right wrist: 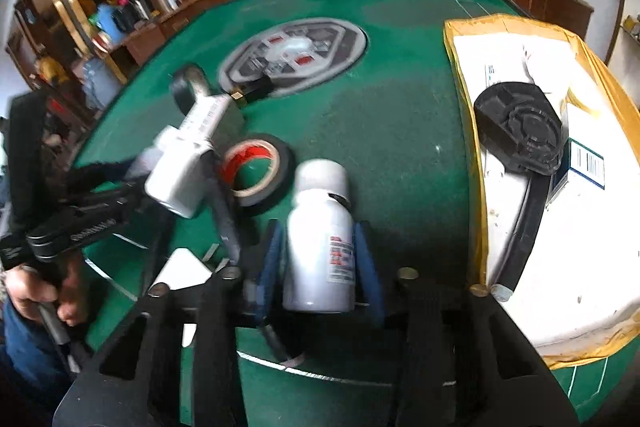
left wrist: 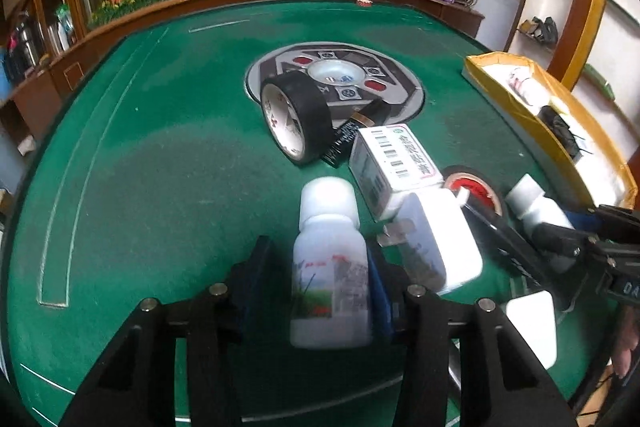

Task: Organize rigid objects
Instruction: 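Grasp a green-labelled white bottle with the left tool while the right tool grasps a red-labelled white bottle, then carry the green-labelled bottle with the left tool while the right tool carries its bottle to the tray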

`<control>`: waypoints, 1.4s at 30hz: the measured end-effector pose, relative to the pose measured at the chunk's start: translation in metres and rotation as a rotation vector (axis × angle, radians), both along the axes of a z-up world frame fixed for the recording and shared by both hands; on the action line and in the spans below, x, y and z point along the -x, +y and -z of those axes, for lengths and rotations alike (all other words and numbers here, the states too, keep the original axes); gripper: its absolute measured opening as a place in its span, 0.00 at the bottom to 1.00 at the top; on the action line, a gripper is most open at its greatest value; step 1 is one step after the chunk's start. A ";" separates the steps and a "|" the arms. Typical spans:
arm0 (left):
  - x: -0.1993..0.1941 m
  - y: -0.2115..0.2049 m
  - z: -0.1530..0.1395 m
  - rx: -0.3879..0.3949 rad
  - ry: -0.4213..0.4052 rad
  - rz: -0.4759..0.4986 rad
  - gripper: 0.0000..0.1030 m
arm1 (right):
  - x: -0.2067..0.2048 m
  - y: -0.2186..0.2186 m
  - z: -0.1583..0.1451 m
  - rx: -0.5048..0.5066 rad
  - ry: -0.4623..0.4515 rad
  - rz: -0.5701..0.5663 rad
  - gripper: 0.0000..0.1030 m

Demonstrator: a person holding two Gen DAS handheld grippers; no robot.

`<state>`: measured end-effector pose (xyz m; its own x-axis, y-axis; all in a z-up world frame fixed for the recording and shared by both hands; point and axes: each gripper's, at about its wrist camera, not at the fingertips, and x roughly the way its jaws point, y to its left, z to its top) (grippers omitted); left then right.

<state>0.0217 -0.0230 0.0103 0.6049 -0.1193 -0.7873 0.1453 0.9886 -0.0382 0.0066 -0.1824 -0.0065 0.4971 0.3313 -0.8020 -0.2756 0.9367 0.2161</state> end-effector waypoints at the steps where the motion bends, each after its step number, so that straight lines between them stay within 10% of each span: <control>1: -0.001 -0.001 0.000 -0.014 -0.004 -0.001 0.44 | -0.001 0.001 0.001 0.001 -0.001 0.002 0.33; 5: -0.002 0.002 0.000 0.000 -0.022 -0.012 0.33 | 0.002 0.006 0.003 0.029 -0.024 0.009 0.33; 42: 0.025 0.002 -0.035 0.203 -0.181 0.073 0.33 | 0.019 -0.013 -0.032 -0.184 -0.146 0.074 0.33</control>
